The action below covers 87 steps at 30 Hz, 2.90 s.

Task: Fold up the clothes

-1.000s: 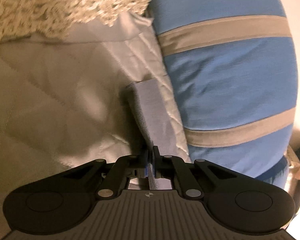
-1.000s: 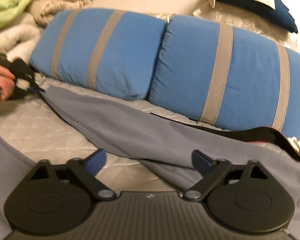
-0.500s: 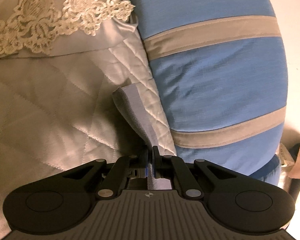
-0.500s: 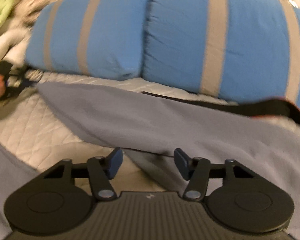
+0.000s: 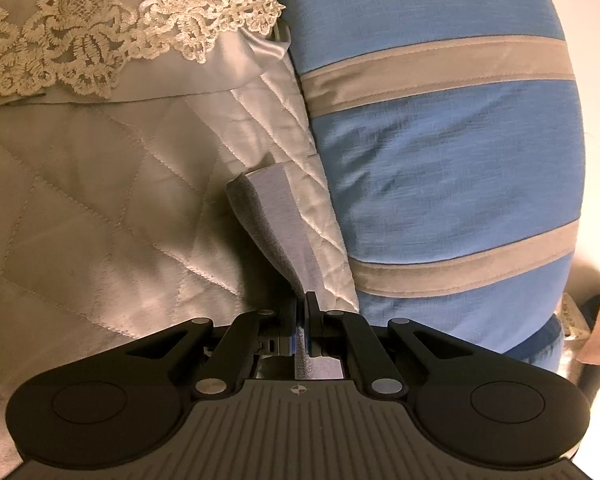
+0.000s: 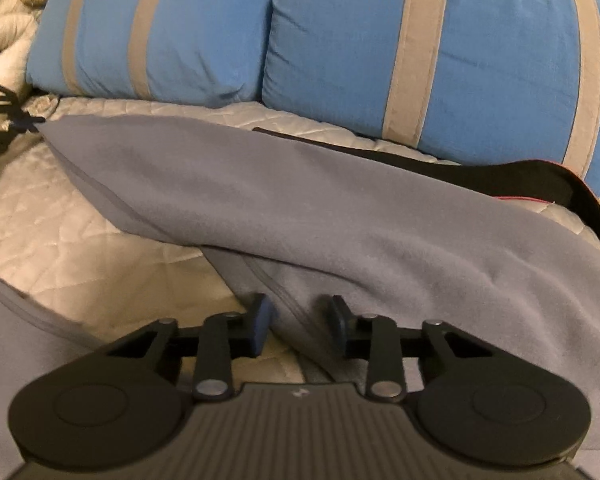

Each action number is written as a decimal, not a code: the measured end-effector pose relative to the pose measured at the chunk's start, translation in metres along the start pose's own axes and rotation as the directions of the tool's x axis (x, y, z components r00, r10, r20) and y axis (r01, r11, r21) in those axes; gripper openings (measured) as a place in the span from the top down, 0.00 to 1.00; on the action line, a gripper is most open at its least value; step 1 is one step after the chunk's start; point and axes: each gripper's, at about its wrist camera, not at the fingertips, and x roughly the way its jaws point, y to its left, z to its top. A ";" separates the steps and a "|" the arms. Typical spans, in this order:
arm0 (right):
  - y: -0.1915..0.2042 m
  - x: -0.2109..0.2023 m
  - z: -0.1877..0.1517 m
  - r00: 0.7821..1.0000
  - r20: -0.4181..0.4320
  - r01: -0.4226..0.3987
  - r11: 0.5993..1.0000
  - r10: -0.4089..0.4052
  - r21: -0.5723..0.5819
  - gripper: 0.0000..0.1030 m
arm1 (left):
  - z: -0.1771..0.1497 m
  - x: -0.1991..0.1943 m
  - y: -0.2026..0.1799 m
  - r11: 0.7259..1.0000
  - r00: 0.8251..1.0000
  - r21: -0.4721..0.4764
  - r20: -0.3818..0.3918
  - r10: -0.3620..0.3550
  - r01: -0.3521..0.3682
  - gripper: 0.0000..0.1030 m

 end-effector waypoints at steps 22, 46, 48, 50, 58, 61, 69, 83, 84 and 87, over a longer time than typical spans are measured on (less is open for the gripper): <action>0.029 -0.056 -0.020 0.990 0.121 0.100 0.964 -0.071 -0.246 0.95 | 0.001 -0.007 0.006 0.998 0.999 -0.042 0.017 0.045 -0.044 0.97; 0.088 -0.012 -0.010 0.992 0.090 -0.044 0.900 0.092 -0.433 0.54 | 0.004 -0.004 0.012 0.995 0.997 -0.058 0.015 0.081 -0.080 0.97; 0.089 -0.006 -0.010 0.993 0.079 -0.040 0.897 0.083 -0.440 0.54 | 0.004 -0.004 0.012 0.995 0.997 -0.058 0.012 0.078 -0.077 0.97; 0.087 -0.003 -0.009 0.994 0.068 -0.051 0.902 0.088 -0.429 0.54 | 0.005 -0.003 0.013 0.996 0.997 -0.058 0.008 0.074 -0.074 0.97; 0.077 -0.003 -0.001 0.987 0.061 -0.117 0.931 0.147 -0.346 0.54 | 0.005 -0.001 0.013 0.996 0.997 -0.059 0.005 0.075 -0.074 0.97; 0.078 0.002 -0.001 0.990 0.060 -0.098 0.929 0.128 -0.356 0.56 | 0.005 -0.002 0.012 0.996 0.997 -0.055 0.004 0.073 -0.073 0.97; 0.076 0.004 0.000 0.986 0.047 -0.134 0.928 0.159 -0.349 0.92 | 0.006 -0.001 0.014 0.996 0.997 -0.050 -0.002 0.078 -0.078 0.97; 0.126 -0.035 -0.048 0.951 0.310 0.205 0.717 0.016 -0.666 0.98 | 0.005 -0.003 0.015 0.995 0.995 -0.039 -0.008 0.095 -0.095 0.97; 0.129 -0.035 -0.054 0.947 0.322 0.226 0.687 0.011 -0.690 0.98 | 0.006 -0.004 0.016 0.995 0.996 -0.039 -0.008 0.094 -0.094 0.97; 0.138 -0.037 -0.071 0.943 0.333 0.265 0.601 0.003 -0.754 0.98 | 0.008 -0.007 0.018 0.995 0.996 -0.040 -0.007 0.091 -0.091 0.97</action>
